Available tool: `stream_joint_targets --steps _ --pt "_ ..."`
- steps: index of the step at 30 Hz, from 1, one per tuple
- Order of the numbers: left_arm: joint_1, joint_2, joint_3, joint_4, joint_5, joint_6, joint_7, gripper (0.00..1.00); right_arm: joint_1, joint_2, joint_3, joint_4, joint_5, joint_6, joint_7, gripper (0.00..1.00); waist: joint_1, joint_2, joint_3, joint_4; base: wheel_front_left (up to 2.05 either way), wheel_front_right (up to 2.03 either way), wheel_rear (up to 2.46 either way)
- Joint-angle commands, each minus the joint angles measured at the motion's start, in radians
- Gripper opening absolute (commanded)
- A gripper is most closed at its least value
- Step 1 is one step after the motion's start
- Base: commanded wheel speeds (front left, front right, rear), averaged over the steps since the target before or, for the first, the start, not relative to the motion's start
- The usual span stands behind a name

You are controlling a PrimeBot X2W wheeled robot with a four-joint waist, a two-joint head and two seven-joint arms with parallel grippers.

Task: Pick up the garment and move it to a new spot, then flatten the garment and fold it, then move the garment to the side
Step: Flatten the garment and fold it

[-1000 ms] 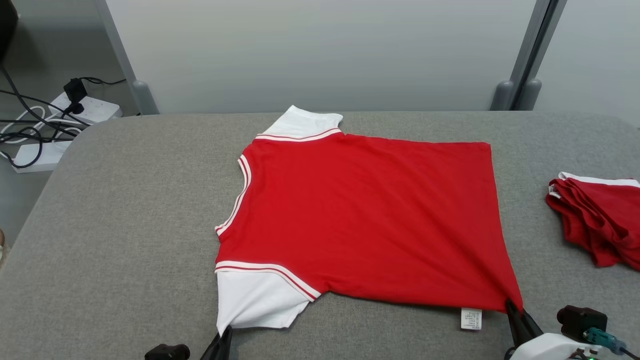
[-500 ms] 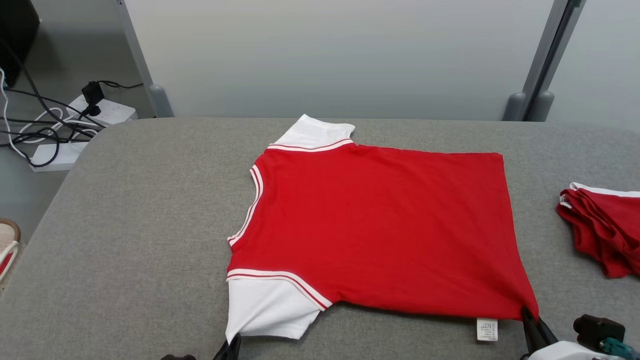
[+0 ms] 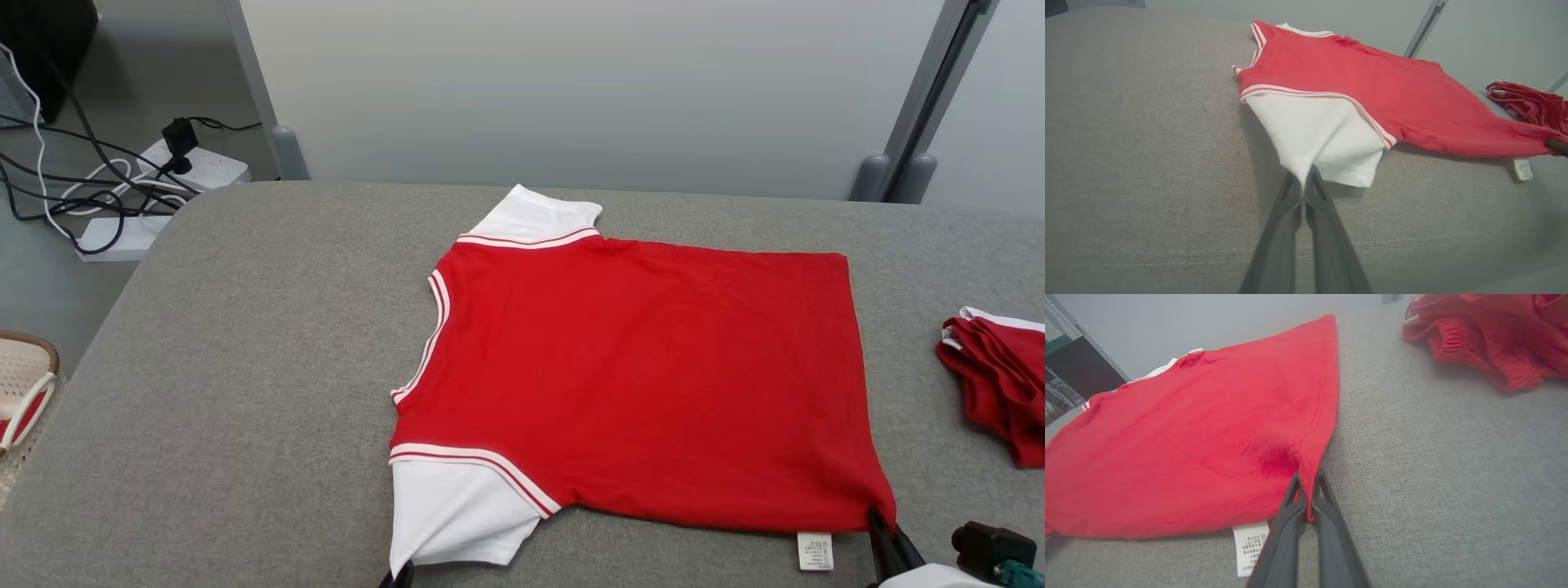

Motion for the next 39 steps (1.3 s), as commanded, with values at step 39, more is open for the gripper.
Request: stream_joint_targets --steps 39 --pt "-0.556 0.006 0.093 0.036 -0.001 -0.007 -0.006 0.0 -0.421 -0.008 -0.009 0.058 -0.079 0.004 -0.006 0.0 0.0 -0.0001 0.273 -0.066 0.0 0.0 0.0"
